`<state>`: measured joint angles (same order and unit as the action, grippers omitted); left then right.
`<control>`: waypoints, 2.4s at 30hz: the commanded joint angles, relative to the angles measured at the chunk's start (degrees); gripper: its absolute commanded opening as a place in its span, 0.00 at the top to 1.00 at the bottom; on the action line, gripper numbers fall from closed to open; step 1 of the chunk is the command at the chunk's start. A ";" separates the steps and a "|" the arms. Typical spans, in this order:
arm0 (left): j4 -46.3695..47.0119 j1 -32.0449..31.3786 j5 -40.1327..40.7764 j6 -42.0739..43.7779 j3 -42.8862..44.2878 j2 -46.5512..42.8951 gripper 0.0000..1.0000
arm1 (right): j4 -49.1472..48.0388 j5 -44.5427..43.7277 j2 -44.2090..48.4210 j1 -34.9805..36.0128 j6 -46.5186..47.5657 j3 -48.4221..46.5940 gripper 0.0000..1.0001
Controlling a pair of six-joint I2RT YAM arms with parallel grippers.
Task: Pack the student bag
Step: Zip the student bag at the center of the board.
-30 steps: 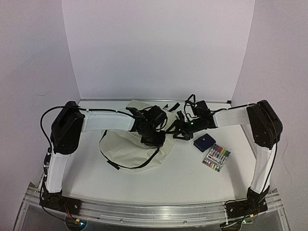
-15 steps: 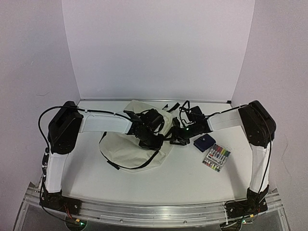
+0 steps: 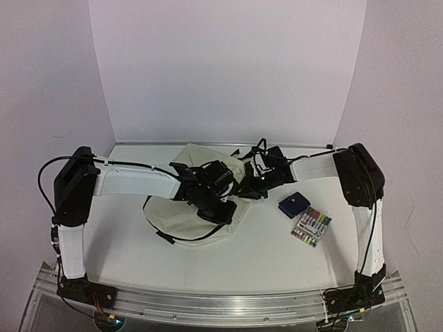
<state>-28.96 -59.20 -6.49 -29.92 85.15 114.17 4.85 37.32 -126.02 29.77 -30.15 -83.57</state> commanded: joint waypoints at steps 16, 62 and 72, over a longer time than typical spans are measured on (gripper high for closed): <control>6.12 3.69 -2.63 -1.94 1.66 -3.31 1.00 | 2.18 9.74 12.86 -0.17 0.02 9.42 0.29; -7.04 4.36 10.51 -0.86 -10.67 -13.19 0.27 | 9.83 5.43 14.22 -2.80 7.62 4.21 0.56; 1.70 3.40 1.19 2.06 -13.57 -15.44 0.46 | 10.18 10.52 14.75 -1.88 6.34 10.27 0.42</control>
<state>-33.08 -55.03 -0.06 -30.59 70.81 101.69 14.36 44.99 -111.35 27.07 -23.74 -75.73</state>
